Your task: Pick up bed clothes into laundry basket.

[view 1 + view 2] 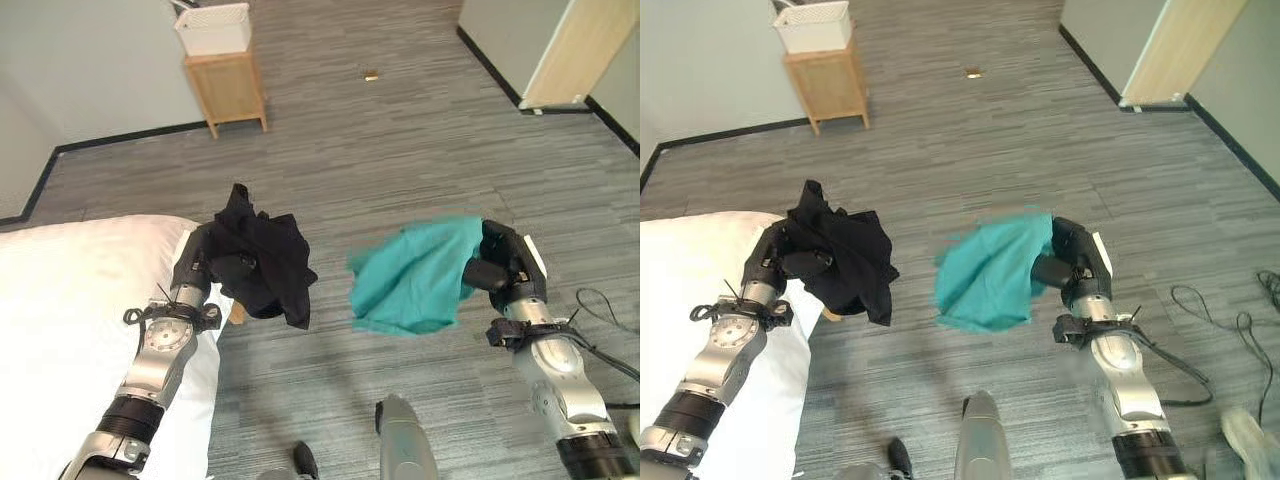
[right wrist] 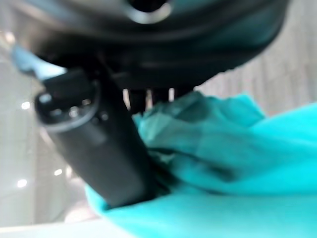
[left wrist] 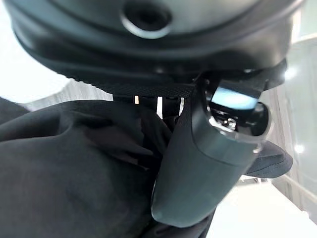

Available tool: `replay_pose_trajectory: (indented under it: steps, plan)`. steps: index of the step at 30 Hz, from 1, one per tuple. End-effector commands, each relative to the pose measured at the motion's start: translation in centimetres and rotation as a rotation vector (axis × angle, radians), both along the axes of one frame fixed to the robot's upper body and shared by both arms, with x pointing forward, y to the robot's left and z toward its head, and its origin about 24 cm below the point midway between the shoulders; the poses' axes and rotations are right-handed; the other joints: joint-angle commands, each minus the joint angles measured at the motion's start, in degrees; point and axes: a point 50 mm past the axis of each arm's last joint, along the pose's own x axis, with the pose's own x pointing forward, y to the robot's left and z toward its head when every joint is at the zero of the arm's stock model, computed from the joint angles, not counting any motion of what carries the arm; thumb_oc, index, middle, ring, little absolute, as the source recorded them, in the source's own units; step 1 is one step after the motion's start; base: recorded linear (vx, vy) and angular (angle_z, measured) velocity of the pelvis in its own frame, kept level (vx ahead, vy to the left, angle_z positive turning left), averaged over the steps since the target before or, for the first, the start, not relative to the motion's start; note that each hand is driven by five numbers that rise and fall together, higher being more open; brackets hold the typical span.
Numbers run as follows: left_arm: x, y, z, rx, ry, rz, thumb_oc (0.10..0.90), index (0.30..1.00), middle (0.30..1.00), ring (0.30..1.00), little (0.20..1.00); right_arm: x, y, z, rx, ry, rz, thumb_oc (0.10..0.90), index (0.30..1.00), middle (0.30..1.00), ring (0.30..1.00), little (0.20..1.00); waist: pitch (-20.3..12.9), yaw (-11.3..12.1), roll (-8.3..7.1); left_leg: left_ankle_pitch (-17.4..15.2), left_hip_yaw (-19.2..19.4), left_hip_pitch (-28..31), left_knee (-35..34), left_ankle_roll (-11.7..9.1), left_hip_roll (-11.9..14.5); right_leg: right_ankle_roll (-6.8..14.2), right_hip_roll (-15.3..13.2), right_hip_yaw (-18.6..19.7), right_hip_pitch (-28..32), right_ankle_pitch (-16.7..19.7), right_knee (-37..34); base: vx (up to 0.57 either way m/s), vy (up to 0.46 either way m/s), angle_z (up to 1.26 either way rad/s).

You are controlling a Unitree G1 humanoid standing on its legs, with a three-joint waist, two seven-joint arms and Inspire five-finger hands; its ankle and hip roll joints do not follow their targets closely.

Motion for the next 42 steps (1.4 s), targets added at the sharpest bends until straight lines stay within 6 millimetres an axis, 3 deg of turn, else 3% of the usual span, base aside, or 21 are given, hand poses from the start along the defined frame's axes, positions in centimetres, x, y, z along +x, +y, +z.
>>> replay_pose_trajectory:
  steps: [1, 4, 7, 8, 9, 10, 12, 17, 19, 23, 24, 26, 27, 29, 32, 35, 36, 37, 38, 39, 42]
  plan:
    - [1.1, -0.5, 9.1, -0.031, -0.411, -0.049, 0.400, 0.300, 0.300, 0.300, 0.300, 0.9, -1.0, 7.4, -0.038, -0.342, -0.018, 0.400, 0.300, 0.300, 0.300, 0.300, -5.6, -3.6, -0.18, -7.3, -2.8, 12.9, -0.4, -6.3, 1.3, -1.1, 1.6, -2.2, 3.2, 8.1, -24.8, 0.65, -0.238, 0.22]
    - [1.4, -1.2, 8.9, -0.064, -0.410, -0.060, 0.400, 0.300, 0.300, 0.300, 0.300, 0.4, -1.7, 7.1, -0.039, -0.329, -0.051, 0.400, 0.300, 0.300, 0.300, 0.300, -5.9, -5.0, 0.69, -7.4, -4.1, 15.7, 0.2, -8.0, 2.8, -1.0, 1.8, -3.2, 4.7, 10.1, -31.6, 0.54, -0.280, 0.39]
    - [0.5, -0.8, 8.5, -0.070, -0.420, -0.058, 0.400, 0.300, 0.300, 0.300, 0.300, 0.1, -2.5, 7.2, -0.119, -0.297, -0.062, 0.400, 0.300, 0.300, 0.300, 0.300, -5.4, -6.0, 1.47, 1.9, -6.3, 16.0, 9.0, -11.8, 5.3, -2.6, 3.2, -4.7, 4.4, 11.4, -26.3, 0.58, -0.449, 0.50]
    - [0.2, -0.4, 7.7, -0.127, -0.400, -0.040, 0.400, 0.300, 0.300, 0.300, 0.300, 0.0, -2.4, 7.0, -0.063, -0.301, -0.050, 0.400, 0.300, 0.300, 0.300, 0.300, -6.8, -5.9, 0.54, 15.4, -6.5, 11.1, 24.3, -12.6, 9.1, -7.0, 5.9, -3.3, 7.8, 8.5, -24.0, 0.67, -0.593, 0.60]
    - [0.2, -0.3, 7.6, -0.127, -0.400, -0.039, 0.400, 0.300, 0.300, 0.300, 0.300, 0.0, -2.4, 7.0, -0.062, -0.301, -0.049, 0.400, 0.300, 0.300, 0.300, 0.300, -7.1, -6.2, 0.51, 15.4, -6.9, 10.3, 24.9, -12.7, 9.1, -7.1, 5.8, -3.6, 7.6, 8.8, -24.3, 0.79, -0.747, 0.58]
    - [0.2, -0.3, 7.3, -0.145, -0.385, -0.032, 0.400, 0.300, 0.300, 0.300, 0.300, 0.3, -2.2, 7.5, -0.019, -0.322, -0.030, 0.400, 0.300, 0.300, 0.300, 0.300, -6.8, -4.4, -1.17, 17.1, -7.2, 4.0, 38.6, -13.3, 8.3, -9.5, 6.0, -3.1, 11.2, 7.0, -25.5, 0.49, -0.481, 0.34]
    - [0.1, -0.1, 7.5, -0.174, -0.401, -0.010, 0.400, 0.300, 0.300, 0.300, 0.300, 0.4, -3.0, 8.5, -0.045, -0.346, -0.072, 0.400, 0.300, 0.300, 0.300, 0.300, -5.0, 0.4, -4.91, 11.7, -6.4, -8.7, 58.4, -12.8, 4.9, -11.7, 6.3, -0.9, 20.6, 4.1, -28.9, 0.83, -0.743, -0.11]
    - [-0.4, 0.9, 7.1, -0.150, -0.396, 0.041, 0.400, 0.300, 0.300, 0.300, 0.300, 0.8, -2.9, 8.4, -0.038, -0.333, -0.058, 0.400, 0.300, 0.300, 0.300, 0.300, -4.9, 5.8, -6.09, 9.6, -4.8, -19.0, 45.9, -12.4, 0.7, -11.6, 7.6, -0.2, 29.5, 3.3, -33.2, 0.67, -0.264, -0.32]
    - [-0.3, 0.7, 7.8, -0.136, -0.422, 0.032, 0.400, 0.300, 0.300, 0.300, 0.300, 1.4, -2.3, 9.0, -0.064, -0.349, -0.034, 0.400, 0.300, 0.300, 0.300, 0.300, -6.0, 7.2, -3.58, 10.6, -4.8, -18.5, 16.7, -10.2, 6.9, -10.7, 9.3, 0.2, 34.2, -2.4, -31.8, 0.78, -0.021, -0.27]
    - [-0.1, 0.5, 8.1, -0.069, -0.417, 0.048, 0.400, 0.300, 0.300, 0.300, 0.300, 1.9, -1.5, 9.2, -0.127, -0.336, -0.006, 0.400, 0.300, 0.300, 0.300, 0.300, -7.7, 9.3, -2.13, 12.9, -6.2, -15.6, -7.5, -9.5, 5.6, -9.4, 9.7, 0.1, 39.0, -6.4, -30.3, 0.77, -0.050, -0.41]
    - [-0.4, -0.3, 8.6, -0.074, -0.453, 0.027, 0.400, 0.300, 0.300, 0.300, 0.300, 2.3, -0.5, 9.1, -0.135, -0.336, 0.023, 0.400, 0.300, 0.300, 0.300, 0.300, -9.8, 9.8, -1.51, 13.7, -6.6, -13.7, -6.6, -8.8, 5.6, -8.3, 9.0, 0.1, 41.9, -8.7, -25.9, 1.14, -0.088, -0.03]
    - [-0.3, -2.1, 7.9, -0.089, -0.433, -0.020, 0.400, 0.300, 0.300, 0.300, 0.300, 2.0, 0.0, 8.2, -0.153, -0.316, 0.027, 0.400, 0.300, 0.300, 0.300, 0.300, -10.2, 10.5, -2.48, 13.8, -5.0, -11.3, -3.3, -5.7, 2.5, -3.8, 4.6, -1.9, 39.6, 2.8, -5.4, 0.91, 0.017, -0.20]
    - [-0.1, -3.0, 7.2, -0.117, -0.403, -0.031, 0.400, 0.300, 0.300, 0.300, 0.300, 2.1, 0.5, 7.5, -0.151, -0.296, 0.026, 0.400, 0.300, 0.300, 0.300, 0.300, -9.4, 10.3, -2.07, 13.7, -5.6, -9.6, -2.2, -4.3, 1.5, -2.6, 3.4, -2.2, 34.5, 13.7, 7.3, 0.43, 0.066, -0.34]
    - [1.6, -5.6, 7.0, -0.196, -0.376, -0.061, 0.400, 0.300, 0.300, 0.300, 0.300, 2.8, 2.5, 7.2, -0.074, -0.312, 0.070, 0.400, 0.300, 0.300, 0.300, 0.300, -6.9, 7.9, -0.74, 10.3, -4.3, -6.0, -0.9, -3.1, 2.8, -2.3, 6.3, -0.2, 22.7, 12.0, 18.9, 0.53, 0.008, -0.05]
    - [1.8, -6.6, 6.6, -0.196, -0.356, -0.103, 0.400, 0.300, 0.300, 0.300, 0.300, 2.5, 3.5, 6.4, -0.044, -0.299, 0.103, 0.400, 0.300, 0.300, 0.300, 0.300, -5.6, 5.6, -0.32, 8.1, -4.7, -3.1, 0.0, -2.6, 2.4, -4.1, 5.0, -0.4, 15.1, 8.4, 17.1, 0.43, -0.093, 0.24]
    - [2.1, -7.8, 6.1, -0.204, -0.322, -0.166, 0.400, 0.300, 0.300, 0.300, 0.300, 1.9, 2.5, 5.8, -0.064, -0.271, 0.073, 0.400, 0.300, 0.300, 0.300, 0.300, -5.6, 2.3, -0.90, 6.0, -7.6, 0.2, -0.7, -3.8, 1.3, -5.0, 7.3, 3.6, 13.0, 5.0, 2.9, 0.66, -0.329, 0.64]
    - [2.4, -8.9, 6.4, -0.201, -0.319, -0.205, 0.400, 0.300, 0.300, 0.300, 0.300, 1.2, 1.8, 5.3, -0.041, -0.258, 0.057, 0.400, 0.300, 0.300, 0.300, 0.300, -6.5, 0.4, -2.27, 4.0, -10.3, 0.6, -0.2, -5.6, 0.4, -4.7, 6.4, 10.4, 17.0, 3.2, -20.2, 0.40, -0.249, 0.76]
    - [2.4, -8.9, 6.4, -0.201, -0.317, -0.206, 0.400, 0.300, 0.300, 0.300, 0.300, 1.2, 1.8, 5.2, -0.041, -0.257, 0.056, 0.400, 0.300, 0.300, 0.300, 0.300, -6.5, 0.3, -2.11, 3.6, -10.5, 0.9, -0.2, -5.5, 0.5, -4.6, 6.4, 10.1, 17.6, 3.0, -20.8, 0.55, -0.390, 0.94]
    - [2.6, -9.7, 7.4, -0.183, -0.345, -0.243, 0.400, 0.300, 0.300, 0.300, 0.300, 0.5, 1.0, 5.4, -0.065, -0.261, 0.036, 0.400, 0.300, 0.300, 0.300, 0.300, -6.8, -1.8, -2.72, 1.8, -13.7, 0.6, 1.3, -5.7, -0.4, -3.3, 7.7, 20.2, 18.9, 3.1, -28.6, 0.37, -0.359, 1.05]
    - [1.8, -9.9, 8.3, -0.122, -0.384, -0.338, 0.400, 0.300, 0.300, 0.300, 0.300, -0.5, -0.1, 6.2, -0.111, -0.267, 0.045, 0.400, 0.300, 0.300, 0.300, 0.300, -6.8, -2.2, -3.50, -0.2, -16.2, 0.6, 3.6, -6.4, -0.4, -1.8, 8.4, 23.9, 19.3, 3.8, -26.2, 0.45, -0.446, 1.32]
    - [-1.4, -10.7, 10.6, -0.248, -0.522, -0.524, 0.400, 0.300, 0.300, 0.300, 0.300, -2.3, -0.8, 6.6, -0.058, -0.329, 0.030, 0.400, 0.300, 0.300, 0.300, 0.300, -6.0, -1.1, -3.79, -0.6, -17.9, -0.2, 6.1, -6.7, -0.9, -3.4, 7.8, 21.9, 18.9, 4.8, -25.2, 0.22, -0.259, 1.24]
